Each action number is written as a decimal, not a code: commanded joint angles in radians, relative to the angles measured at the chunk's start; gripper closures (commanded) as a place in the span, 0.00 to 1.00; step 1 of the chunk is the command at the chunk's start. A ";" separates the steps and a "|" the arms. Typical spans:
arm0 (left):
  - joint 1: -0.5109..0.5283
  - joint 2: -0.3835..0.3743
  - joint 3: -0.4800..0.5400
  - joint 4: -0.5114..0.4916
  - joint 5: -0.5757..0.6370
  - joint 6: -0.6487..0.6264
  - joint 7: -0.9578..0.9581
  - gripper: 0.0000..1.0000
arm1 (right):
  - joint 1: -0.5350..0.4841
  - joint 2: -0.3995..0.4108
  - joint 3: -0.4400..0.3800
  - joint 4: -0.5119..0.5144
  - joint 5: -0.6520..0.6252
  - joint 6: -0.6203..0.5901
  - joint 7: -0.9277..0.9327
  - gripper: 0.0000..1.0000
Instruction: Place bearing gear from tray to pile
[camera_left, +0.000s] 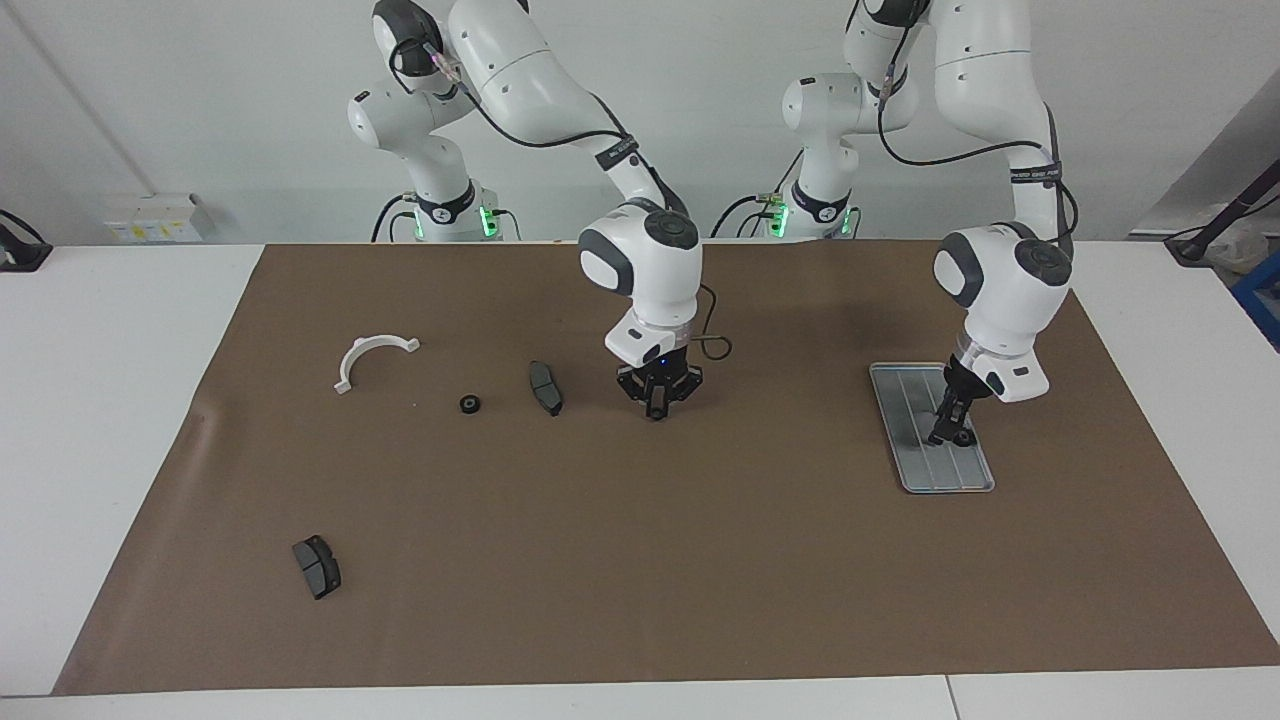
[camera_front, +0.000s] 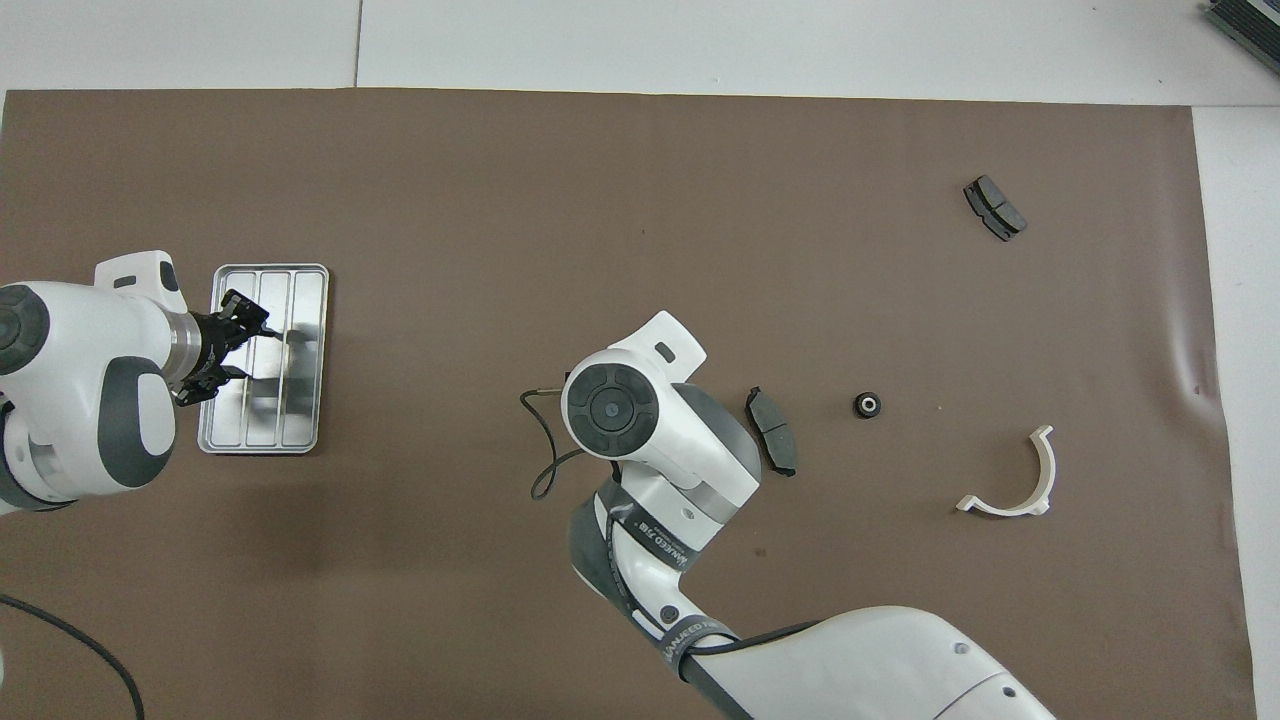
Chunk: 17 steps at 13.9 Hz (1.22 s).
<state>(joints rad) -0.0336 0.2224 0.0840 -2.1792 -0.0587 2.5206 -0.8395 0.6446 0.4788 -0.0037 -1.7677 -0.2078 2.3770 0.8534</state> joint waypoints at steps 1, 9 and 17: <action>0.001 -0.020 0.010 -0.005 0.049 -0.048 -0.018 0.37 | -0.115 -0.112 0.014 -0.088 -0.021 0.002 -0.119 1.00; 0.008 -0.015 0.045 -0.001 0.057 0.004 -0.024 0.40 | -0.390 -0.143 0.018 -0.171 0.007 0.022 -0.653 1.00; 0.006 -0.003 0.043 -0.010 0.057 0.066 -0.122 0.42 | -0.491 -0.028 0.021 -0.085 0.191 0.136 -0.936 0.99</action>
<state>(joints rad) -0.0314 0.2184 0.1193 -2.1753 -0.0244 2.5452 -0.9229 0.1626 0.4160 -0.0020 -1.8905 -0.0490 2.4998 -0.0573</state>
